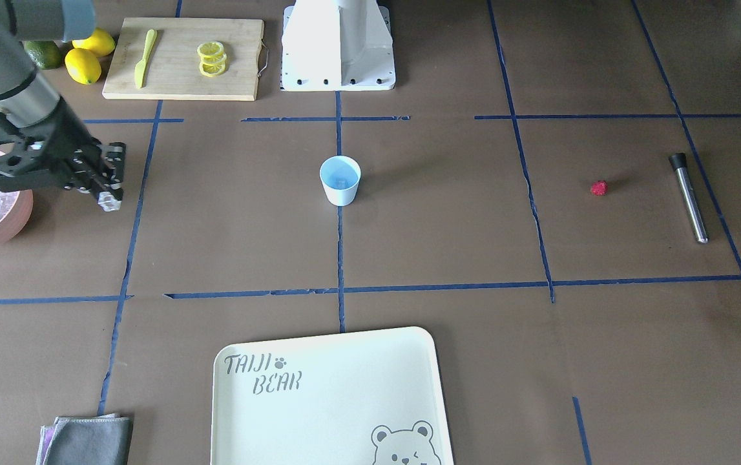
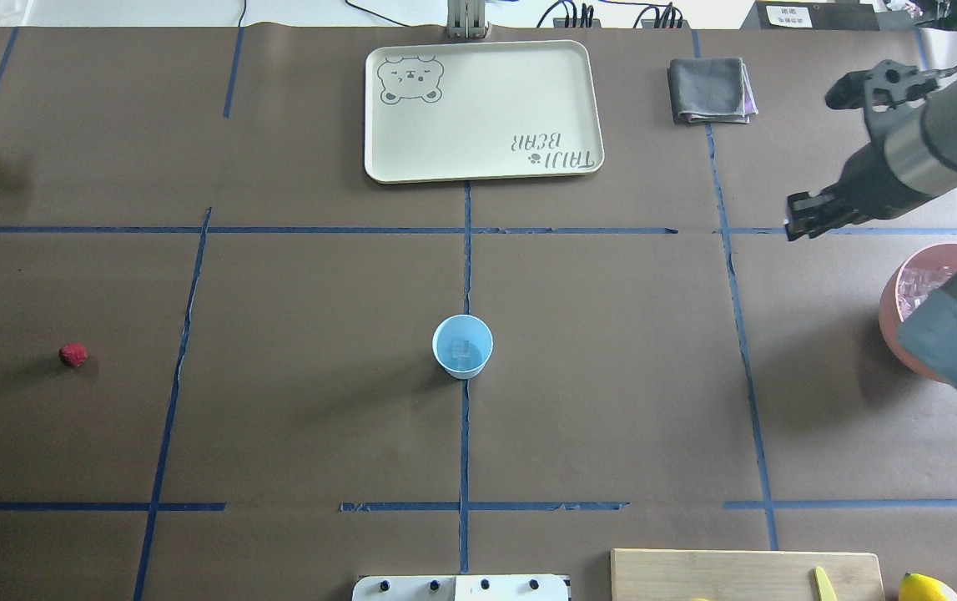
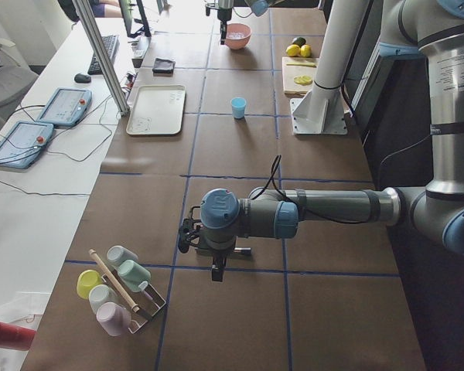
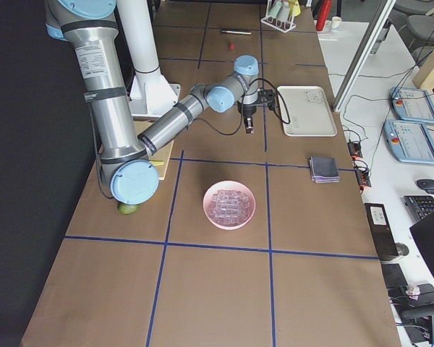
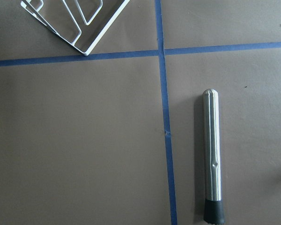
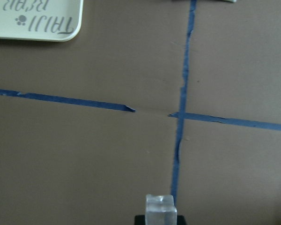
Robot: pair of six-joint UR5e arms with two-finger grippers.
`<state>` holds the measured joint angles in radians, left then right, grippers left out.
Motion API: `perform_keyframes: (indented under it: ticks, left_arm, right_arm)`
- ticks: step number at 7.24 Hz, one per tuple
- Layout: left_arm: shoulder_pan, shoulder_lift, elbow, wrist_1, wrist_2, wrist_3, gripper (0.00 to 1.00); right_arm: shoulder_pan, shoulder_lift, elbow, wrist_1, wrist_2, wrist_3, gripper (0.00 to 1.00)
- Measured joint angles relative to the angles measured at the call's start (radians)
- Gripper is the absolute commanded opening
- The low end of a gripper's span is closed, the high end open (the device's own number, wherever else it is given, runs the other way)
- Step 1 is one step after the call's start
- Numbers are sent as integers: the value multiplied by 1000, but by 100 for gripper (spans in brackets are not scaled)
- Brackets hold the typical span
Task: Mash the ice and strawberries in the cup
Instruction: 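Carry the ice cube with the right gripper over the cup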
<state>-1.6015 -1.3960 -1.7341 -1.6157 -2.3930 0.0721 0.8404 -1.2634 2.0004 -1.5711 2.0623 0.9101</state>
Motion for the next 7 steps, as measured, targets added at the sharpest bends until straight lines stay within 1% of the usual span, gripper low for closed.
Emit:
perform_keyframes:
  ticks: [2,3,5,7]
  left_arm:
    - [0,0,1,0,0,0,100]
    - [0,1,1,0,0,0,100]
    - [0,1,1,0,0,0,100]
    - [0,2,2,1,0,0,100]
  right_arm:
    - [-175,210,-54,-131,-145,160,2]
    - [-238,287,-80,-175,-196,225,2]
    - [-339,407,-152,-202,-274,324,2]
    - [-400,482,-228,-204,-326,376,4]
